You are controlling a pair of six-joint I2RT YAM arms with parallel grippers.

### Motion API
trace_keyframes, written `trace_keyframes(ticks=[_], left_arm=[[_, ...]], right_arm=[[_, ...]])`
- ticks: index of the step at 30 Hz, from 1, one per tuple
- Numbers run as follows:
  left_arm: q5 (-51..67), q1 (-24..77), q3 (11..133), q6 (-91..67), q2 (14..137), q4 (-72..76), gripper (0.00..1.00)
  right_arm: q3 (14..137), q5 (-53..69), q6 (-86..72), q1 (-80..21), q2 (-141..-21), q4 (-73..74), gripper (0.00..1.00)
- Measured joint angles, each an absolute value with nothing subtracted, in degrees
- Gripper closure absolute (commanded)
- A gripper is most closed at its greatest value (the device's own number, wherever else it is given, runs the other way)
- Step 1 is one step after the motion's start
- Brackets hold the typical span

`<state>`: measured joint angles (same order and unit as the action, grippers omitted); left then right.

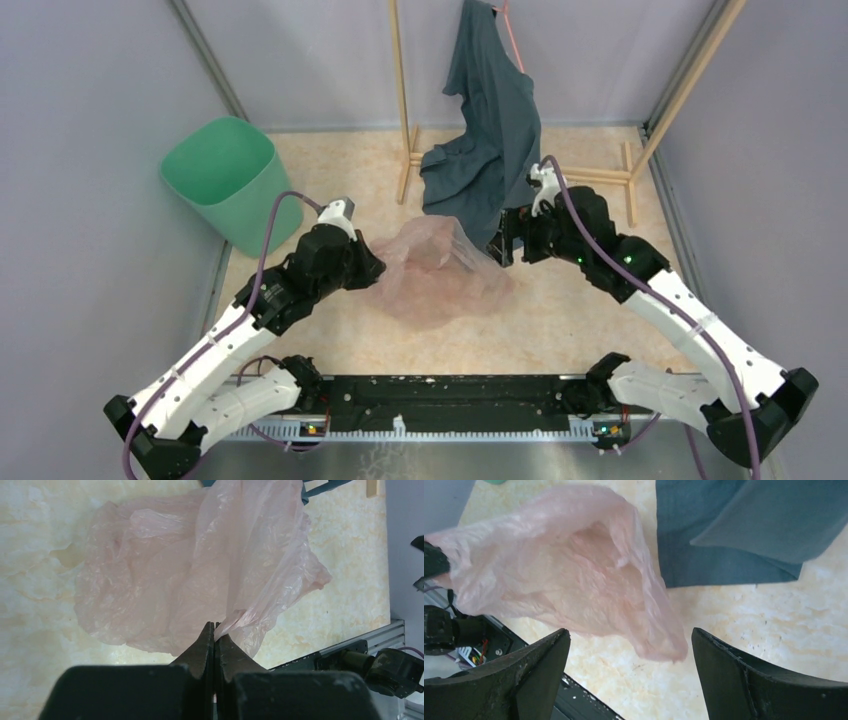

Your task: Put the trash bags into the trash bin

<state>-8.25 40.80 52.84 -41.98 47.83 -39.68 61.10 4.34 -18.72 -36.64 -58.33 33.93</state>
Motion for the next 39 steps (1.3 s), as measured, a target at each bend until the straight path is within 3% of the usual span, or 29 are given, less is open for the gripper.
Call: trace_keyframes(ticks=[7, 12, 15, 19, 27, 30, 34, 36, 39], left_arm=[[-9.56, 40.8, 53.01, -41.08, 47.9, -40.03, 1.0], [-10.28, 40.8, 53.36, -40.4, 47.9, -40.53, 1.0], [-10.41, 40.8, 53.36, -40.4, 47.83, -41.01, 1.0], [-10.39, 40.8, 53.34, -40.58, 47.4, -41.19, 1.0], [-10.37, 40.8, 53.34, -41.04, 47.07, -41.21, 1.0], [-10.37, 40.8, 53.32, -41.56, 46.85, -41.23, 1.0], [-10.48, 40.8, 53.01, -42.28, 46.06, -41.74, 1.0], [-11.14, 40.8, 52.99, -42.98, 45.78, -42.15, 1.0], [-12.69, 40.8, 52.36, -44.97, 45.01, -43.18, 1.0]], right_arm=[[47.86, 6.76, -23.7, -36.62, -55.68, 32.29, 0.09], [37.34, 8.86, -27.4, -33.54, -56.58, 24.62, 0.16], [32.36, 9.28, -29.54, -30.33, -57.49, 16.67, 0.23], [25.63, 10.83, -32.4, -29.43, -59.2, 2.37, 0.24], [21.17, 13.93, -36.42, -29.34, -71.2, -24.01, 0.35], [18.68, 14.66, -37.45, -29.34, -74.63, -32.86, 0.5], [16.8, 15.49, -38.22, -29.34, -76.55, -40.86, 0.92], [16.88, 15.73, -39.11, -29.47, -76.2, -42.35, 1.0], [16.91, 14.7, -39.83, -31.2, -71.48, -38.72, 1.0]])
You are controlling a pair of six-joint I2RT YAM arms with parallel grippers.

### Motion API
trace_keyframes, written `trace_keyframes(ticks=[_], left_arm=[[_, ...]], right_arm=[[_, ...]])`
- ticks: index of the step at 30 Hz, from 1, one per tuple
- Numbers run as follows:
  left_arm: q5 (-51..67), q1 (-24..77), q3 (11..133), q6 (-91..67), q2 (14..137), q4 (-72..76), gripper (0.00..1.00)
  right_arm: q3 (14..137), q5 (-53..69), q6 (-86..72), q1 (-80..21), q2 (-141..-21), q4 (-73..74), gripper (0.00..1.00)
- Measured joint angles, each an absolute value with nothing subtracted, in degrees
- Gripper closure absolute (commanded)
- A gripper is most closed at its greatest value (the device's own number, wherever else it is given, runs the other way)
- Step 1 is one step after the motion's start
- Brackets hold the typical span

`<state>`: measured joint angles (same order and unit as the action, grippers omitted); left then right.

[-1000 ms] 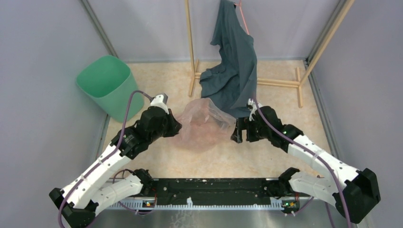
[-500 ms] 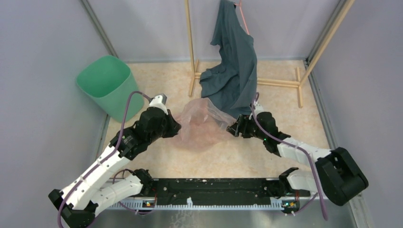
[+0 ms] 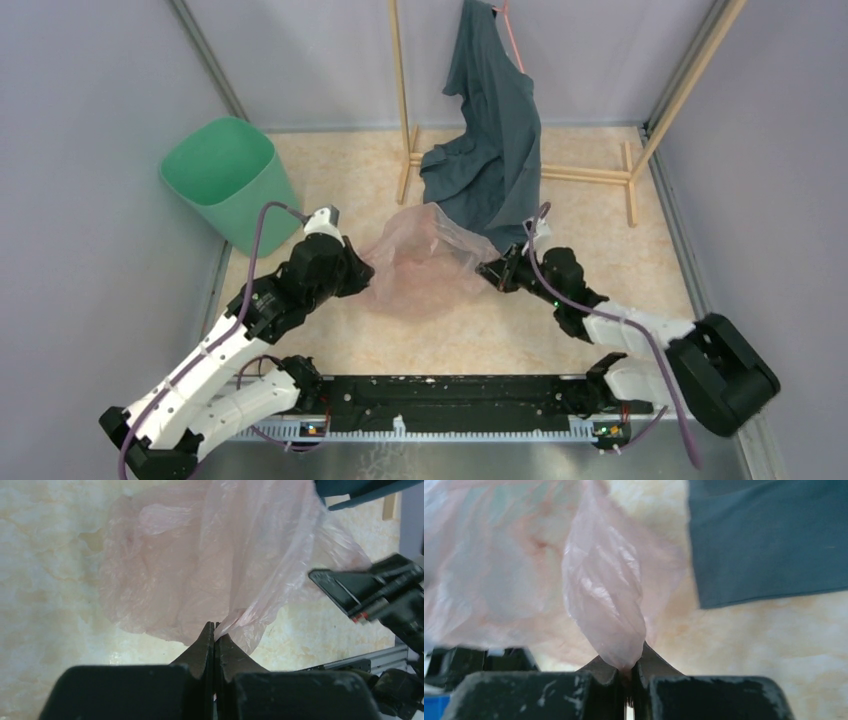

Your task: Put the trash bags into the trash bin

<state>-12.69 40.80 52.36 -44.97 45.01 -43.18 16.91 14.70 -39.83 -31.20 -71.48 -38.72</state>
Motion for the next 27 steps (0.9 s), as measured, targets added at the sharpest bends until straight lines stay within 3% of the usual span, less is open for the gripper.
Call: trace_keyframes(ticks=[5, 9, 11, 13, 16, 19, 20, 23, 27], left_arm=[[-14.74, 40.77, 46.72, -50.54, 43.97, -44.27, 1.0], [-14.17, 39.31, 46.74, -51.79, 49.63, -44.86, 1.0], [-13.3, 36.21, 52.23, -49.04, 55.59, -46.17, 1.0], [-11.11, 30.52, 66.04, -44.8, 65.17, -50.22, 1.0], [-9.28, 23.77, 96.09, -38.3, 79.92, -53.3, 1.0], [-5.15, 22.41, 120.84, -34.5, 86.63, -52.8, 1.0], [-3.62, 22.52, 123.63, -33.65, 85.3, -48.62, 1.0], [-2.98, 23.09, 107.22, -31.92, 65.78, -34.39, 1.0], [-11.33, 22.94, 80.29, -34.26, 39.66, -30.09, 1.0]], right_arm=[[17.87, 9.23, -38.11, -42.06, -59.16, -26.96, 1.0], [25.28, 6.15, -35.94, -42.98, -61.6, -16.82, 1.0], [34.96, 4.73, -33.78, -42.96, -66.32, -8.12, 1.0], [47.44, 3.27, -30.83, -43.03, -71.07, 0.99, 1.0], [71.44, 0.23, -25.1, -43.7, -76.88, 12.95, 1.0], [91.9, -4.29, -17.04, -49.21, -77.23, 15.46, 1.0], [95.57, -4.21, -14.66, -52.03, -75.77, 14.09, 1.0], [94.35, -2.7, -9.32, -57.39, -66.78, 8.16, 1.0], [78.87, -6.55, -7.64, -55.64, -57.95, -1.08, 1.0]])
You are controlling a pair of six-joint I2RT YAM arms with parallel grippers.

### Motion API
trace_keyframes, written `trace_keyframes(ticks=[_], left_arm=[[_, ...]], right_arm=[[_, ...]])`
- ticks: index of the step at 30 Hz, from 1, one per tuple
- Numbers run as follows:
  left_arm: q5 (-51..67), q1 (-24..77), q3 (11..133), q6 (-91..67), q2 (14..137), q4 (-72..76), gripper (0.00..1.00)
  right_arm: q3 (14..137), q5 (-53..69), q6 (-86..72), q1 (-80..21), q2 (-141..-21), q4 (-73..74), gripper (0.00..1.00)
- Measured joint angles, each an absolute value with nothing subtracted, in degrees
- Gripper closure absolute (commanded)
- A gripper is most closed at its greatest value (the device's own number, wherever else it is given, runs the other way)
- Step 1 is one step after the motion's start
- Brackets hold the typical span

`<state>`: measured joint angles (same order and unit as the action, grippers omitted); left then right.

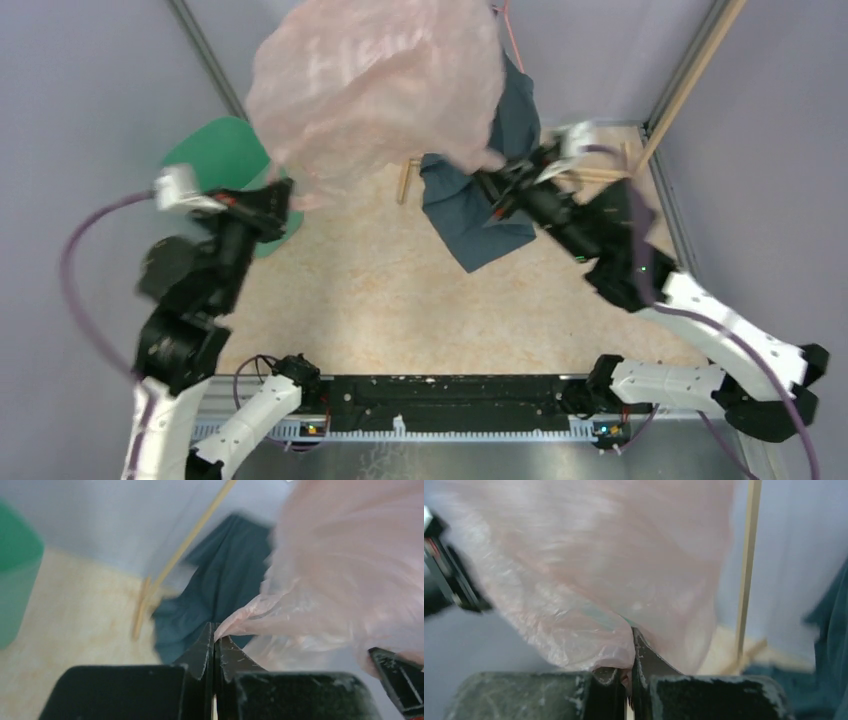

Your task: Put the trash bags into the trash bin

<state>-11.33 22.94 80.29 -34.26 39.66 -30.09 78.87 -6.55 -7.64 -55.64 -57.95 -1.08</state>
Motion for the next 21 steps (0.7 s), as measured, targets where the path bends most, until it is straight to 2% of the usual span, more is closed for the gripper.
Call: trace_keyframes(ticks=[2, 7, 10, 13, 18, 21], left_arm=[[-12.71, 22.81, 71.29, -37.76, 39.68, -30.61, 1.0], [-5.87, 22.81, 49.21, -42.11, 55.83, -38.35, 1.0], [-3.22, 22.83, 45.39, -42.33, 52.75, -47.37, 1.0], [-3.46, 22.81, 56.6, -41.04, 49.47, -49.8, 1.0], [-3.42, 22.81, 96.95, -35.94, 62.83, -49.28, 1.0], [-1.28, 22.81, 113.08, -34.0, 67.4, -45.04, 1.0]], right_arm=[[69.58, -6.66, -8.58, -54.81, -60.2, -2.98, 1.0], [45.04, -3.92, -13.98, -54.87, -74.89, 2.22, 1.0], [38.98, -2.79, -16.29, -55.48, -73.25, 10.61, 1.0], [47.59, -3.46, -14.94, -55.44, -70.28, 14.2, 1.0], [80.18, -6.28, -8.56, -55.33, -71.07, 16.75, 1.0], [93.8, -5.82, -6.0, -55.33, -68.82, 13.76, 1.0]])
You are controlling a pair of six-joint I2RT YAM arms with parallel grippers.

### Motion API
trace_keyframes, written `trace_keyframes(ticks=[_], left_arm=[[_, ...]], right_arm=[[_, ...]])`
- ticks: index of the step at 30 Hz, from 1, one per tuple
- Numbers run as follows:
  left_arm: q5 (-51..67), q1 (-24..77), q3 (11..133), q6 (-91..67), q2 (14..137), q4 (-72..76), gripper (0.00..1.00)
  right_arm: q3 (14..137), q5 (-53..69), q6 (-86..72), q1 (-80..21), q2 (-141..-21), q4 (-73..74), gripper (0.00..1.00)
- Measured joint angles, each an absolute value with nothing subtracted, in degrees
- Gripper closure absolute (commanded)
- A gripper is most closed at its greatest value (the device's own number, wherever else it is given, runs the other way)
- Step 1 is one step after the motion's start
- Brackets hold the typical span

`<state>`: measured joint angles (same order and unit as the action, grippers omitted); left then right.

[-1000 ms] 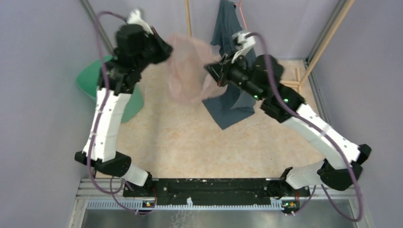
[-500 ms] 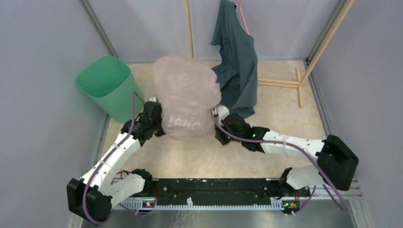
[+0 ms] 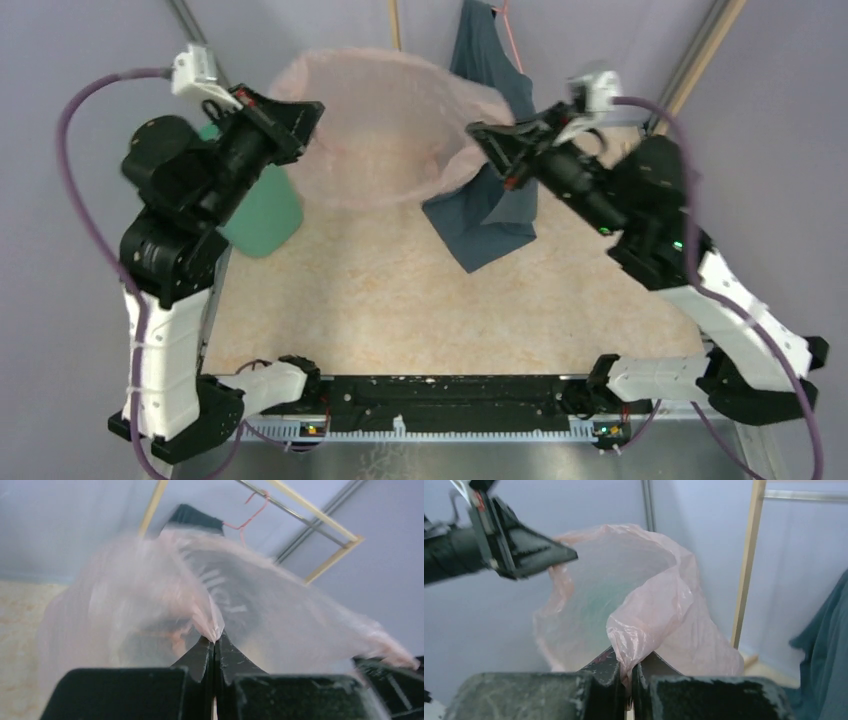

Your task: Put the trash bags into the trash bin

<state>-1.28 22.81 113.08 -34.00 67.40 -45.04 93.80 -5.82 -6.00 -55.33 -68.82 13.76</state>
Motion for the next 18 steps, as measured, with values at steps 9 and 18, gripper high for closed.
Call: trace_keyframes(ticks=[9, 18], left_arm=[[-6.59, 22.83, 77.45, -36.56, 46.37, -37.54, 1.0], [-7.42, 22.85, 50.92, -41.89, 46.74, -51.33, 1.0]], right_arm=[[68.49, -4.14, -9.98, -53.32, -55.05, -1.34, 1.0], [39.53, 1.32, -18.63, -52.62, -66.02, 7.35, 1.0]])
